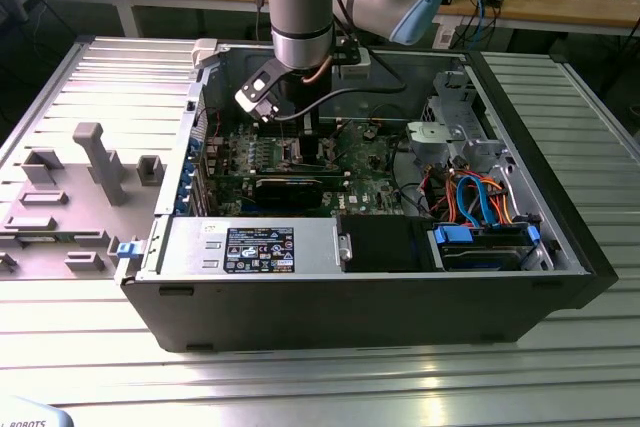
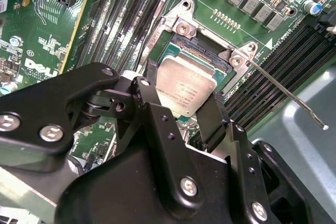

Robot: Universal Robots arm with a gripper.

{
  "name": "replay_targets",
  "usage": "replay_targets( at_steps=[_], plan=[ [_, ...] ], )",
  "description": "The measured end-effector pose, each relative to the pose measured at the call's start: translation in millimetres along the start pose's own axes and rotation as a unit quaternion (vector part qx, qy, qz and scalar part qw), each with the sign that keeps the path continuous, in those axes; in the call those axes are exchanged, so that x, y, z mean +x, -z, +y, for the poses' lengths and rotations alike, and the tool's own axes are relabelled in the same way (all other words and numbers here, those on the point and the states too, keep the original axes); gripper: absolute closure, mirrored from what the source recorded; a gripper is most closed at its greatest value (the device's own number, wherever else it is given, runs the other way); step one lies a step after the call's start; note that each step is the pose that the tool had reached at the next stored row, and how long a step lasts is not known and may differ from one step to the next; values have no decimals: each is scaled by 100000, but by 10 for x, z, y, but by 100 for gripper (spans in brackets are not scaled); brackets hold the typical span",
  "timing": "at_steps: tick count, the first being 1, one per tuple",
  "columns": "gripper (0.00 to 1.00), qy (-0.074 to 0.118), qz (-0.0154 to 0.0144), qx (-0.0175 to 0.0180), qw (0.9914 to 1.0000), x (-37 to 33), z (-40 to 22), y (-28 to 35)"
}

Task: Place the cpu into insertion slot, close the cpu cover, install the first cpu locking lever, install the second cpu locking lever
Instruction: 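Place the cpu into insertion slot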

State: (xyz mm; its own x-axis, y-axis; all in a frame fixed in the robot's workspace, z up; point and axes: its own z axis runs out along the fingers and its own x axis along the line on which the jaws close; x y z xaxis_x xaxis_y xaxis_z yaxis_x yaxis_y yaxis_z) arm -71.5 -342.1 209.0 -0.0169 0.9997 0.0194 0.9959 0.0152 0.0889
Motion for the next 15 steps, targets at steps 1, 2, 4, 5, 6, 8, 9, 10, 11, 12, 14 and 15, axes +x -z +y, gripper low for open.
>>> replay_targets(
  at_steps=[1, 2, 4, 5, 6, 8, 9, 10, 11, 12, 14, 15],
  plan=[
    [46, -1, 0, -2, 100000, 0, 0, 0],
    [46, -4, 3, -4, 100000, 0, 0, 0],
    [46, -4, 2, -2, 100000, 0, 0, 0],
    [46, -5, 0, -2, 100000, 0, 0, 0],
    [46, -7, 2, -3, 100000, 0, 0, 0],
    [46, -9, 0, -1, 100000, 0, 0, 0],
    [46, -35, -1, -3, 100000, 0, 0, 0],
    [46, -94, -8, -4, 100000, 0, 0, 0],
    [46, -505, -36, -17, 99999, 2, 0, -1],
    [46, -1050, -82, -27, 99994, 3, 0, -2],
    [46, -1267, -116, -23, 99992, 2, 0, -1],
    [46, -1273, -117, -27, 99992, 2, 0, -1]
  ],
)
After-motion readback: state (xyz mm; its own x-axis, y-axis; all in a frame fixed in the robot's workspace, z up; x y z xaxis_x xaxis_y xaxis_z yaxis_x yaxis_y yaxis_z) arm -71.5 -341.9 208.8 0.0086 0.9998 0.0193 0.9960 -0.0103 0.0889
